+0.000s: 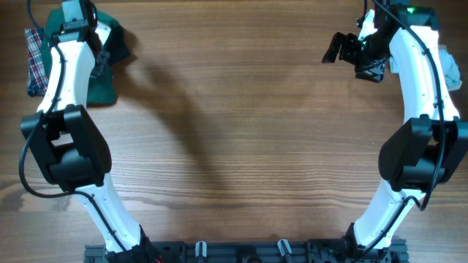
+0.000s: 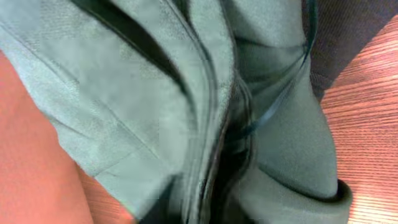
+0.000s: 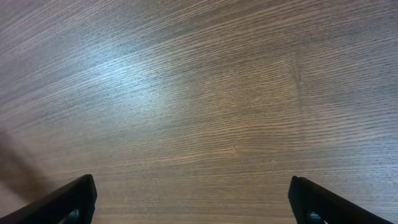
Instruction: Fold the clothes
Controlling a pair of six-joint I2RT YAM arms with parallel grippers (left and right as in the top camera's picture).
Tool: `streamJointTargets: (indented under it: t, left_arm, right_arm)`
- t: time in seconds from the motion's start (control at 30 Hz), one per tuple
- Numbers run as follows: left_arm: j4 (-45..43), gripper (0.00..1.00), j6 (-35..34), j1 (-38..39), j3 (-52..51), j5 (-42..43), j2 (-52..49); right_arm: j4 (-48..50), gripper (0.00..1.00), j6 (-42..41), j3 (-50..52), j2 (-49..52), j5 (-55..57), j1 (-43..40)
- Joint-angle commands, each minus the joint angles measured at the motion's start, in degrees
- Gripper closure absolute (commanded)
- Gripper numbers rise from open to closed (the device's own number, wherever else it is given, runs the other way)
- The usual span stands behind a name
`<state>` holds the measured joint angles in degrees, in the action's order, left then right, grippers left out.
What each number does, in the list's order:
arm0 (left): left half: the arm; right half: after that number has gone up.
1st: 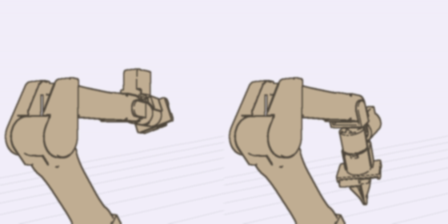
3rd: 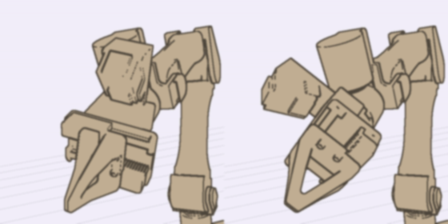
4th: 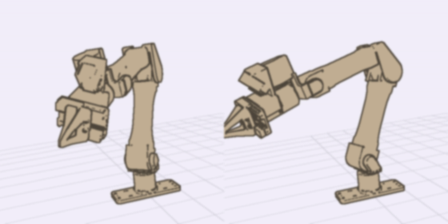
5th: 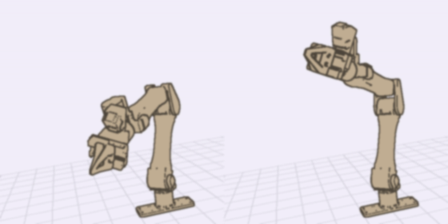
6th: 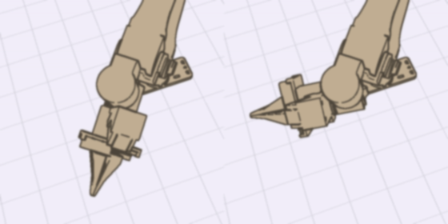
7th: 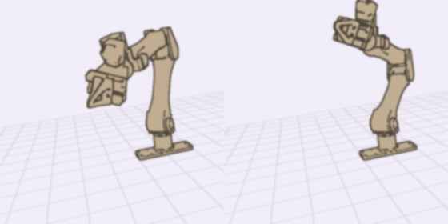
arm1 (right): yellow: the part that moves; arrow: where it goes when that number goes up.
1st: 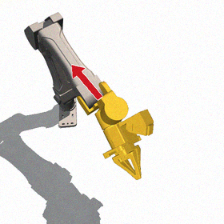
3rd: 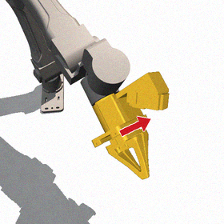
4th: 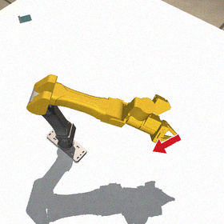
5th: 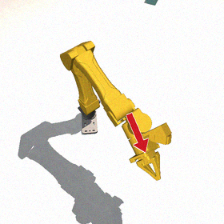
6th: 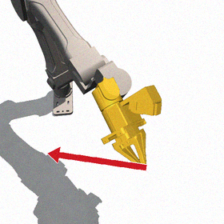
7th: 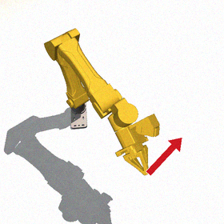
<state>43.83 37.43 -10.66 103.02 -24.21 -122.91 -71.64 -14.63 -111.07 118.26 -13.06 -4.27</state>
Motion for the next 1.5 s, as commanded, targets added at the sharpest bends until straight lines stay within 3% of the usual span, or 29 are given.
streamJointTargets:
  t: [0.0,0.03,0.13,0.33,0.43,0.67,0.73,0.83,0.9,1.0,1.17,1.3,1.47]
  left_arm:
    - [0.5,0.37,-0.3,0.1,0.0,-0.7,1.7]
    - [0.3,0.11,-0.3,0.1,0.0,-1.2,1.7]
    - [-5.6,0.00,-1.2,0.1,0.0,-6.1,1.9]
    - [-14.9,0.00,-18.0,0.2,0.0,-6.2,7.1]
    - [-13.4,0.00,-18.7,0.2,0.0,0.2,8.5]
    - [-9.9,0.01,-19.4,0.3,0.0,2.8,8.5]
    - [-12.8,0.13,-28.3,-0.1,0.0,4.7,8.5]
    - [-15.7,0.69,-44.2,-2.2,0.0,15.4,8.0]
    - [-17.5,0.93,-50.2,-3.5,0.0,22.0,6.8]
    - [-23.1,0.96,-52.9,-4.3,0.0,24.1,2.8]
    - [-35.5,0.96,-52.2,-4.4,0.0,19.8,-2.9]
    - [-40.4,0.96,-46.3,-5.2,0.0,19.6,-7.4]
    - [-41.7,0.96,-46.1,-7.8,0.0,14.4,-15.1]
  right_arm:
    - [-0.1,0.00,1.0,-0.6,-0.7,0.5,0.2]
    - [-0.1,0.01,1.0,-0.6,-0.7,0.5,0.2]
    - [-0.1,0.00,1.0,-0.6,-0.7,0.5,0.2]
    - [-0.1,0.00,0.9,-0.6,-0.7,0.0,0.3]
    - [0.0,0.00,0.9,-0.6,-0.7,-0.4,0.3]
    - [0.1,0.00,0.9,-0.6,-0.7,-0.4,0.3]
    - [0.1,0.00,0.9,-0.6,-0.7,-0.4,0.3]
    - [0.0,0.00,0.9,-0.6,-0.7,-0.8,0.3]
    - [0.0,0.00,0.9,-0.6,-0.7,-0.8,0.3]
    - [0.0,0.00,1.0,-0.6,-0.7,-0.8,0.3]
    - [-0.1,0.00,1.0,-0.6,-0.7,-0.8,0.3]
    - [0.0,0.00,1.0,-0.6,-0.7,-0.8,0.3]
    - [-1.2,0.00,1.0,-0.6,-0.7,-0.7,0.3]
